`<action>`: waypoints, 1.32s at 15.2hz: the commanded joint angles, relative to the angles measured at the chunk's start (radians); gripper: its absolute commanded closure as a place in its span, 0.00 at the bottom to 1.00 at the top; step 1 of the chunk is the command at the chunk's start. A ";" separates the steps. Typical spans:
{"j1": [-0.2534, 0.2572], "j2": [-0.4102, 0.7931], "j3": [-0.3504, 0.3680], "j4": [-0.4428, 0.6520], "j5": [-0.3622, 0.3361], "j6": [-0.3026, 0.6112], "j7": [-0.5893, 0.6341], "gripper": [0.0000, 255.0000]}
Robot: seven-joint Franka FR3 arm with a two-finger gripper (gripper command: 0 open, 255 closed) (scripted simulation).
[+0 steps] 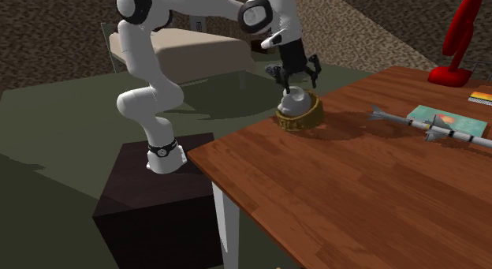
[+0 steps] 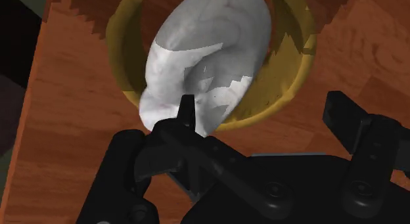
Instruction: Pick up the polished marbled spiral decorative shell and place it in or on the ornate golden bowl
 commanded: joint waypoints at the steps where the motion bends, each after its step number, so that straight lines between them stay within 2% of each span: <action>1: 0.000 -0.218 0.023 -0.248 0.002 0.213 0.123 0.00; 2: -0.003 -0.285 0.043 -0.316 -0.009 0.276 0.182 0.00; 9: -0.070 -0.205 0.106 -0.329 -0.057 0.369 0.217 0.00; 17: -0.074 -0.197 0.109 -0.329 -0.065 0.377 0.223 0.00; 18: -0.077 -0.199 0.124 -0.334 -0.068 0.382 0.237 1.00; 19: -0.058 -0.209 0.095 -0.333 -0.056 0.368 0.215 1.00; 20: -0.046 -0.228 0.100 -0.345 -0.049 0.362 0.227 1.00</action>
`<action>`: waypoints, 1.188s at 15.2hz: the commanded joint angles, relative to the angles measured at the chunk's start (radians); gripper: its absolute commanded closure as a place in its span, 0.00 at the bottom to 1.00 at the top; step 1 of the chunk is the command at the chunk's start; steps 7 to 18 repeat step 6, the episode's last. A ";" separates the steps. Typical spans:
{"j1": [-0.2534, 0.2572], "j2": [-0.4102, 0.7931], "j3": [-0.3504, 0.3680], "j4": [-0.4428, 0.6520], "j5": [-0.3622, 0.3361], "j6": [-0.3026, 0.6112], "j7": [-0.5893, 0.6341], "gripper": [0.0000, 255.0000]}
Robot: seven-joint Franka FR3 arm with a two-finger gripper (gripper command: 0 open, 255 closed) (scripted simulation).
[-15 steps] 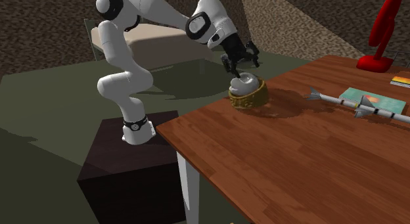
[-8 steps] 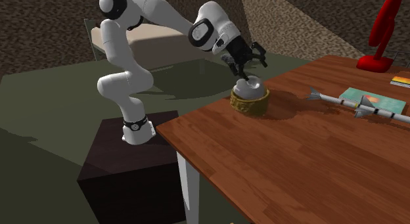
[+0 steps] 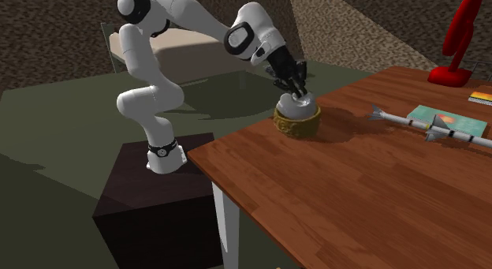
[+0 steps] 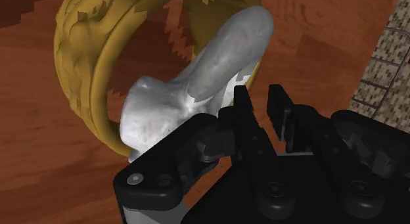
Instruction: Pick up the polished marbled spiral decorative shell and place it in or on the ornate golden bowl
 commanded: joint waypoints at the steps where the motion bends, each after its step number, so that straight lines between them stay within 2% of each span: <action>1: 0.006 0.002 0.004 -0.011 0.004 -0.134 0.001 1.00; 2: 0.000 -0.003 0.029 -0.006 0.000 -0.140 0.027 1.00; 3: 0.026 -0.027 0.009 -0.026 0.016 -0.145 0.017 1.00; 4: 0.004 -0.008 0.035 -0.007 0.001 -0.144 0.035 1.00; 6: 0.022 -0.025 0.015 -0.011 0.013 -0.158 0.022 1.00; 18: 0.022 -0.025 0.015 -0.011 0.013 -0.158 0.022 1.00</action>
